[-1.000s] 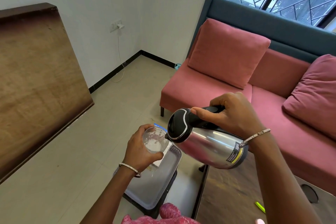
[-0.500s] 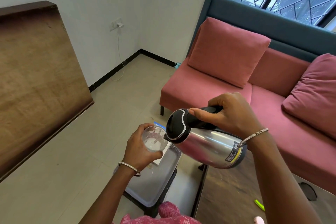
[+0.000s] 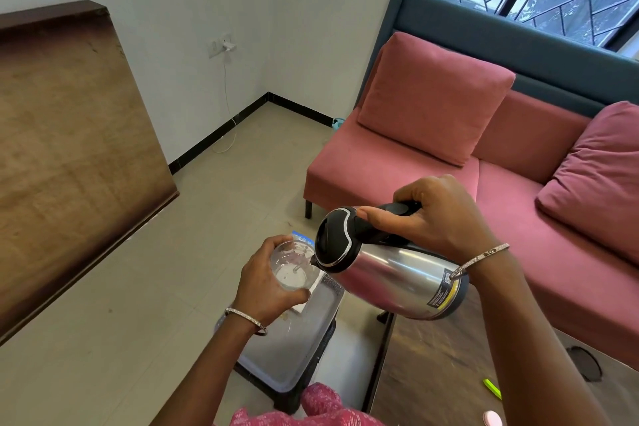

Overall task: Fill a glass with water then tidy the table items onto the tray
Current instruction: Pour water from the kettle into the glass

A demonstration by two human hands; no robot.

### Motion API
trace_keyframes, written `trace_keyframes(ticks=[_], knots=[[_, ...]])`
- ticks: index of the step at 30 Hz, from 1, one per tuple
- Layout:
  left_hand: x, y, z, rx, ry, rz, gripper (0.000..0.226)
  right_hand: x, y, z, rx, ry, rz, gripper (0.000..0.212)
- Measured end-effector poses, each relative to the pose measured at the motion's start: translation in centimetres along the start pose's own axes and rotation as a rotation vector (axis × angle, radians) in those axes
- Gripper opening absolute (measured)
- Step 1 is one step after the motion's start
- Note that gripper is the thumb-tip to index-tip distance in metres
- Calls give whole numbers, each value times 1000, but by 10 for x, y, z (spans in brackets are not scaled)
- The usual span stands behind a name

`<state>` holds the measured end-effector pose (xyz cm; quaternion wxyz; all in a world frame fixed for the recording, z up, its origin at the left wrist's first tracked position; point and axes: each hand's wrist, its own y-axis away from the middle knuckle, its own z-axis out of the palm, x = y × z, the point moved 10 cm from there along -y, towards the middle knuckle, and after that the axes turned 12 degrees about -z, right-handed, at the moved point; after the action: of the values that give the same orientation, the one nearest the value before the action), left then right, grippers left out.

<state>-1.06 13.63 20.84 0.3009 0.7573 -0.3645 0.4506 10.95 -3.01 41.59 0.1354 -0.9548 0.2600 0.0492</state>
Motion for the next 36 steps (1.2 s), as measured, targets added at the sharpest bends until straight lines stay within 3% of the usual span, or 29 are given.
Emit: trace_keyframes(ticks=[36], knots=[[4, 8, 4, 19, -21, -12, 84, 2, 7, -3, 9, 2, -32, 83]])
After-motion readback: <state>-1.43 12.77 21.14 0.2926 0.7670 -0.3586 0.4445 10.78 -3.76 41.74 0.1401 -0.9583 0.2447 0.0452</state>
